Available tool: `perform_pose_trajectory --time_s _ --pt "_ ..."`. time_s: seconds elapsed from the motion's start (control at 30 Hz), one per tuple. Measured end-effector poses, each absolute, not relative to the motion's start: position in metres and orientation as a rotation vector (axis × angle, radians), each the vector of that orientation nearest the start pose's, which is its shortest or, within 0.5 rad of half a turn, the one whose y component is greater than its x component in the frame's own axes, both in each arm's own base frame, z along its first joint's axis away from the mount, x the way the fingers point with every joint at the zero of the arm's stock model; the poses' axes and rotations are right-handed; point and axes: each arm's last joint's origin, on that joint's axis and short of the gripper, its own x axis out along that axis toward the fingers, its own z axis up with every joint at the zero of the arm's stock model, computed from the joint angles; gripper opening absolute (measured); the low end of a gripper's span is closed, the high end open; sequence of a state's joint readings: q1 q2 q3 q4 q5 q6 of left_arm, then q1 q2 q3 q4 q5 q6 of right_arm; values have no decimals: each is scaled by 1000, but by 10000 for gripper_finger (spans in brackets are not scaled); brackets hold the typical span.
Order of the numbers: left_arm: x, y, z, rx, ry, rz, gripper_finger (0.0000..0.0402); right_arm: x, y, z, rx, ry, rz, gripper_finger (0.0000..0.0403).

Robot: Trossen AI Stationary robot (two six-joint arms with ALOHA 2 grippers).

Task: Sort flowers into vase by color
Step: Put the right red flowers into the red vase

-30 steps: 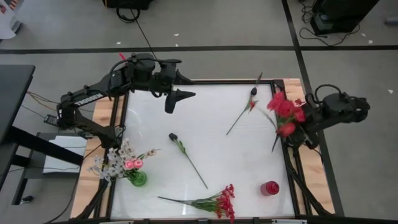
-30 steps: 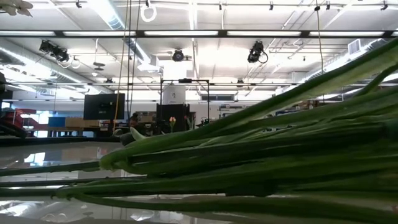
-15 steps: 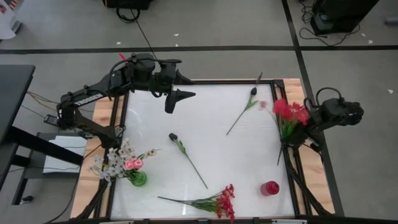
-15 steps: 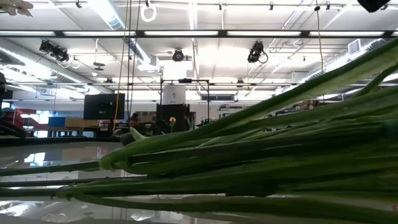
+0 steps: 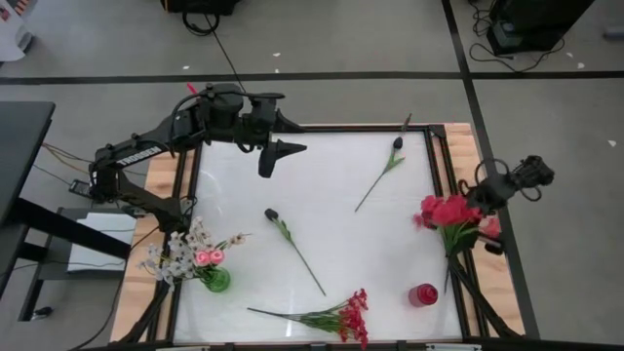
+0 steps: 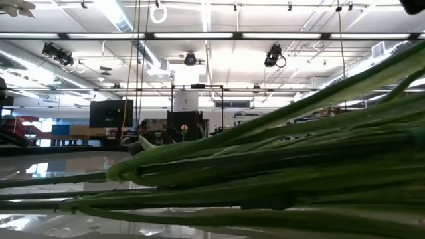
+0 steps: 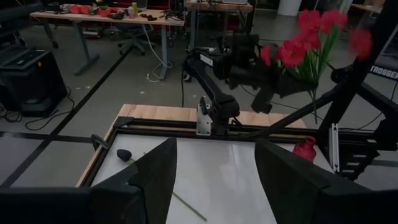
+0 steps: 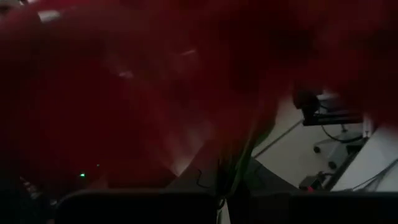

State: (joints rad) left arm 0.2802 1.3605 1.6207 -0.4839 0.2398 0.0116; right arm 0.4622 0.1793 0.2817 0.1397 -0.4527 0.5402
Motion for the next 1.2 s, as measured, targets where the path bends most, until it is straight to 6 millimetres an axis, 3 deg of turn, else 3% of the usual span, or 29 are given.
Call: perform_pose_trajectory --time_s 0.5,0.9,1.2 --pt "271 71 461 -46 216 39 222 80 62 232 324 83 900 14" --pt "271 71 461 -46 216 39 222 85 75 216 5 131 959 29" --pt "271 71 461 -46 216 39 222 86 80 211 -16 180 984 35"
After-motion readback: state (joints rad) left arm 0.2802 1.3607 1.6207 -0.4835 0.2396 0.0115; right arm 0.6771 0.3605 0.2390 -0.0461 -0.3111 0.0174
